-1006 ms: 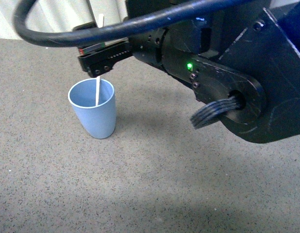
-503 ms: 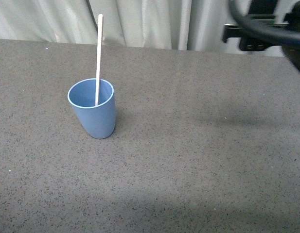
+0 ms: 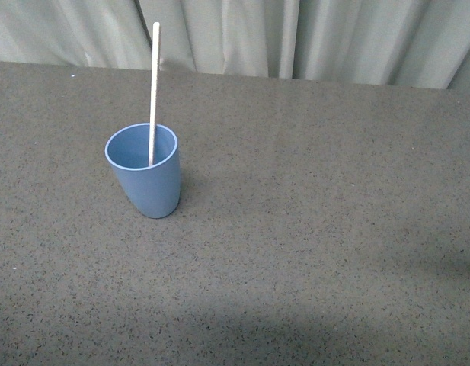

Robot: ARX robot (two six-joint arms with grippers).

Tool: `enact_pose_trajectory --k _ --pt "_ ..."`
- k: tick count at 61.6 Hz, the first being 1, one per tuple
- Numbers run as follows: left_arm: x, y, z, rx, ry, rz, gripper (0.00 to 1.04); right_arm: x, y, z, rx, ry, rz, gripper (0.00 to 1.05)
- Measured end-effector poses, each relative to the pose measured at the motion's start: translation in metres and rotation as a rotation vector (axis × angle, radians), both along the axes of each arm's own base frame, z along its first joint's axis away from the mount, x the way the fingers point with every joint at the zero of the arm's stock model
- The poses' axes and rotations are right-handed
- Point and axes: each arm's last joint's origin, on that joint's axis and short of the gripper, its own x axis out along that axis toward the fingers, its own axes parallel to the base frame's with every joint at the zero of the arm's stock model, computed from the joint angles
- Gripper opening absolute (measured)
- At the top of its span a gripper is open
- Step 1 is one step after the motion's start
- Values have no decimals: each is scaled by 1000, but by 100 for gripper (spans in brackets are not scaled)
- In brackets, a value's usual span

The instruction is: Transfer chopsticks to blue cup

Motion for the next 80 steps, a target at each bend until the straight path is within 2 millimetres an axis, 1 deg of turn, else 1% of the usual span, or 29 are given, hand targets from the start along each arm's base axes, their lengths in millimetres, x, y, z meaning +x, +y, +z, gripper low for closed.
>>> enact_pose_trajectory --k 8,21,24,30,51,80 --pt "0 0 0 0 0 0 98 -17 -8 10 3 -12 3 1" --pt "0 0 0 0 0 0 98 -35 -15 11 4 -10 1 1" --pt "0 0 0 0 0 0 98 -39 -20 11 5 -10 23 1" --pt "0 0 0 0 0 1 98 -46 -26 11 5 -15 -3 1" --pt "0 0 0 0 0 0 98 -67 -26 15 5 -24 -2 1" --pt "0 0 0 0 0 0 98 -82 -26 18 5 -36 -2 1"
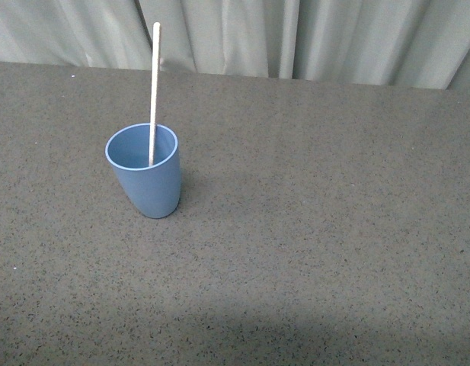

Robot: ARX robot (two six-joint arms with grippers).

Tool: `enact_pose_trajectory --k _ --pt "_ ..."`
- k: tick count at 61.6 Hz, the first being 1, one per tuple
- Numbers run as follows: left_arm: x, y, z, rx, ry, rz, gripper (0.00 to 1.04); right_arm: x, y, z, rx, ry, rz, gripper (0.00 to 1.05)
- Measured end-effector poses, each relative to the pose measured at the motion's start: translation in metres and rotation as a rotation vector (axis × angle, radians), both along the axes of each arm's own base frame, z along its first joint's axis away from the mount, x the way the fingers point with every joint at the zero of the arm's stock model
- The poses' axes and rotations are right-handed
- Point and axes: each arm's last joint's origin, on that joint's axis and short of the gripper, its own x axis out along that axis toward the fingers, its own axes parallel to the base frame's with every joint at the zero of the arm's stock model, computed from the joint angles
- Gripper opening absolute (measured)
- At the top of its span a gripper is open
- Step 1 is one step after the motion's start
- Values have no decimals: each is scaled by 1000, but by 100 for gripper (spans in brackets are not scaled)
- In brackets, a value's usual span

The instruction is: Transfer chopsticks to blue cup

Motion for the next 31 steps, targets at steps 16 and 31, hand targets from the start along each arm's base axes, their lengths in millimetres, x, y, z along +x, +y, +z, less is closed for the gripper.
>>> enact_pose_trajectory --k 16,31 --pt "0 0 0 0 0 0 98 -5 0 0 0 0 0 1" --pt "0 0 0 0 0 0 98 -9 0 -1 0 0 0 1"
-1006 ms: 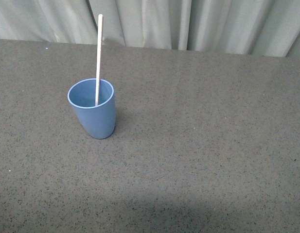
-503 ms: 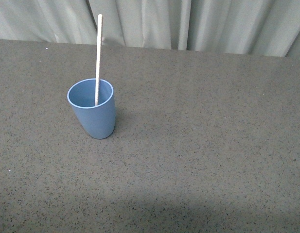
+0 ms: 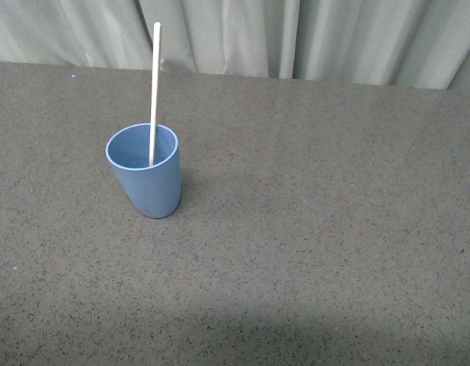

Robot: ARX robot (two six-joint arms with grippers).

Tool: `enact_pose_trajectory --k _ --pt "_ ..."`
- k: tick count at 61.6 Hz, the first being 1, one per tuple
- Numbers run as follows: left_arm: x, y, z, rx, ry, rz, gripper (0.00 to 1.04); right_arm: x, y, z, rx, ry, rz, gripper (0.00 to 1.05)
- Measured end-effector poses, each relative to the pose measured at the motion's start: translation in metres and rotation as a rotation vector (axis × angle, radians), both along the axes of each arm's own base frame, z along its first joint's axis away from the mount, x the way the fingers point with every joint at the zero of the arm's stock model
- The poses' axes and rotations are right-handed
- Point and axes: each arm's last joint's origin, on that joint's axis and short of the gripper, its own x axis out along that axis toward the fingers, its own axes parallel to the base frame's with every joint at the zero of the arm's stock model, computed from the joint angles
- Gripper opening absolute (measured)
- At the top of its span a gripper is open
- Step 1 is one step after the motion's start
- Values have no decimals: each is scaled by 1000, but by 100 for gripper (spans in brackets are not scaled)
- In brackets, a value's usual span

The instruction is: Transfer chopsticks to blue cup

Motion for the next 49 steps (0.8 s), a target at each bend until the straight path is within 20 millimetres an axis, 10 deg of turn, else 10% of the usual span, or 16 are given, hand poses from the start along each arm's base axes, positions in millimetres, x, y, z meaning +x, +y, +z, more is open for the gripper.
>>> enact_pose_trajectory --k 18,49 --pt "0 0 0 0 0 0 98 -10 0 -3 -1 6 3 1" --pt "0 0 0 0 0 0 98 -10 0 -3 0 6 2 89"
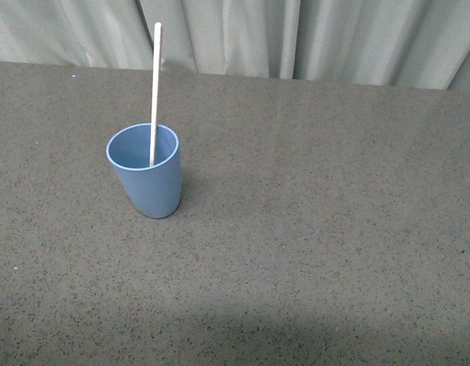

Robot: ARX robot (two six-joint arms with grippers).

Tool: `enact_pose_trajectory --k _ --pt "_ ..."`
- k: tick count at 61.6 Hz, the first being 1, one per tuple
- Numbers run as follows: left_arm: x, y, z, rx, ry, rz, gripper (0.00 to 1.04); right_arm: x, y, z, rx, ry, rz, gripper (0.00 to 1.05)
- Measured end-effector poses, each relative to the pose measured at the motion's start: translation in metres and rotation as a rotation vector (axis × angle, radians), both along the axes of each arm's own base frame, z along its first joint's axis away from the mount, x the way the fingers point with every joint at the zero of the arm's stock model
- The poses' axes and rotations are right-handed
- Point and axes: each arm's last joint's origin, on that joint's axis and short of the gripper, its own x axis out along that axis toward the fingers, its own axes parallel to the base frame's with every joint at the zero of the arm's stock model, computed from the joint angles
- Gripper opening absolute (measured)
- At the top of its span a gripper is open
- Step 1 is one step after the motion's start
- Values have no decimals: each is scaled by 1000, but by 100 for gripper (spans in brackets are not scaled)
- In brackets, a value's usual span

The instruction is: Transfer chopsticks to blue cup

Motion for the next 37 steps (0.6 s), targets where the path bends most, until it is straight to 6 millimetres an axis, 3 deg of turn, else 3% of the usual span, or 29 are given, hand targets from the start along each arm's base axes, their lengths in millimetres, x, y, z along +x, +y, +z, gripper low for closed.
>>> enact_pose_trajectory --k 4,37 --pt "0 0 0 0 0 0 98 0 0 0 2 0 0 97" --pt "0 0 0 0 0 0 98 0 0 0 1 0 0 95"
